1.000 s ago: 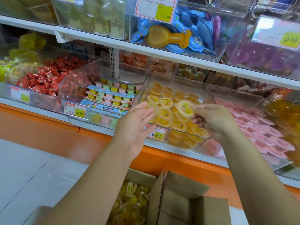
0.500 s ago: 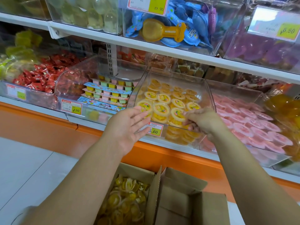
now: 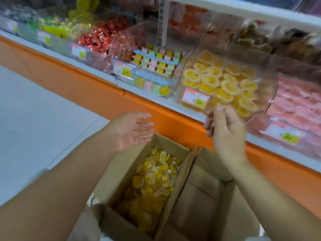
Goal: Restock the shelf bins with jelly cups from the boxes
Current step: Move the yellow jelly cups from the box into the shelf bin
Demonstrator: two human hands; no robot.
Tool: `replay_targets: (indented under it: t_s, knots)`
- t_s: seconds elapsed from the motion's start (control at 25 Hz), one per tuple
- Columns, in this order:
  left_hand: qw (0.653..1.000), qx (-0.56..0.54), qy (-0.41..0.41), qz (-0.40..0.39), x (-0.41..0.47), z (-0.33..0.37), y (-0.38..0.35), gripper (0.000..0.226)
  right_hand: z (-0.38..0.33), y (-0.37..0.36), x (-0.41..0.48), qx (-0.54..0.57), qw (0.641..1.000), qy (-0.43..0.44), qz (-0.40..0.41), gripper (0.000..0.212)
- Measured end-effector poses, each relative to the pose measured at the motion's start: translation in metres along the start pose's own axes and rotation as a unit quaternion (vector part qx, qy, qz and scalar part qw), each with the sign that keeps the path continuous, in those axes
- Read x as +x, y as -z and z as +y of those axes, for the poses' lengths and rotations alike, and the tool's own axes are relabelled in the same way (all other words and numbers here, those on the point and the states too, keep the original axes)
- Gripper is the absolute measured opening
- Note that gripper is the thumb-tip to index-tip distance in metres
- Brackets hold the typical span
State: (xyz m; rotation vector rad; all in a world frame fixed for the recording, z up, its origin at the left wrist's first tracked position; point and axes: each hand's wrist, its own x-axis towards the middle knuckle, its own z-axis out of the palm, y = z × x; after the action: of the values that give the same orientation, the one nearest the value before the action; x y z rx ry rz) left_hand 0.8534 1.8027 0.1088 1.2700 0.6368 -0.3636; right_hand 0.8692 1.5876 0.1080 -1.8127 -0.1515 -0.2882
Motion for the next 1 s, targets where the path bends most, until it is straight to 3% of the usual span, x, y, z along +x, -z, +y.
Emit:
replay_targets:
  t_s: [0.08,0.2,0.28,0.48,0.6,0.8,0.92,1.0]
  knots:
    - [0.999,0.018,0.034,0.017,0.007,-0.022,0.014,0.023,0.025,-0.026,-0.021,-0.057,0.987,-0.086,-0.126,0.026]
    - [0.994,0.040,0.094,0.045,0.027,-0.065,0.027,0.034,0.066,-0.075,-0.028,-0.126,0.899,-0.292,-0.301,0.029]
    - [0.989,0.040,0.134,0.041,0.041,-0.091,0.027,0.040,0.088,-0.104,-0.025,-0.128,0.856,-0.382,-0.325,0.038]
    - [0.974,-0.037,0.217,0.052,0.094,-0.144,0.032,0.024,0.188,-0.163,-0.014,-0.208,0.815,-0.462,-0.280,0.047]
    - [0.961,-0.099,0.252,0.048,0.136,-0.175,0.038,0.038,0.249,-0.180,-0.007,-0.281,0.818,-0.435,-0.251,0.045]
    - [0.939,-0.199,0.274,0.052,0.189,-0.216,0.033,0.056,0.298,-0.190,-0.003,-0.434,0.774,-0.329,-0.324,0.052]
    - [0.907,-0.303,0.275,0.094,0.201,-0.224,0.032,0.060,0.314,-0.191,-0.001,-0.452,0.772,-0.303,-0.329,0.055]
    - [0.884,-0.341,0.261,0.184,0.206,-0.236,0.039,0.080,0.321,-0.186,0.005,-0.455,0.770,-0.293,-0.340,0.060]
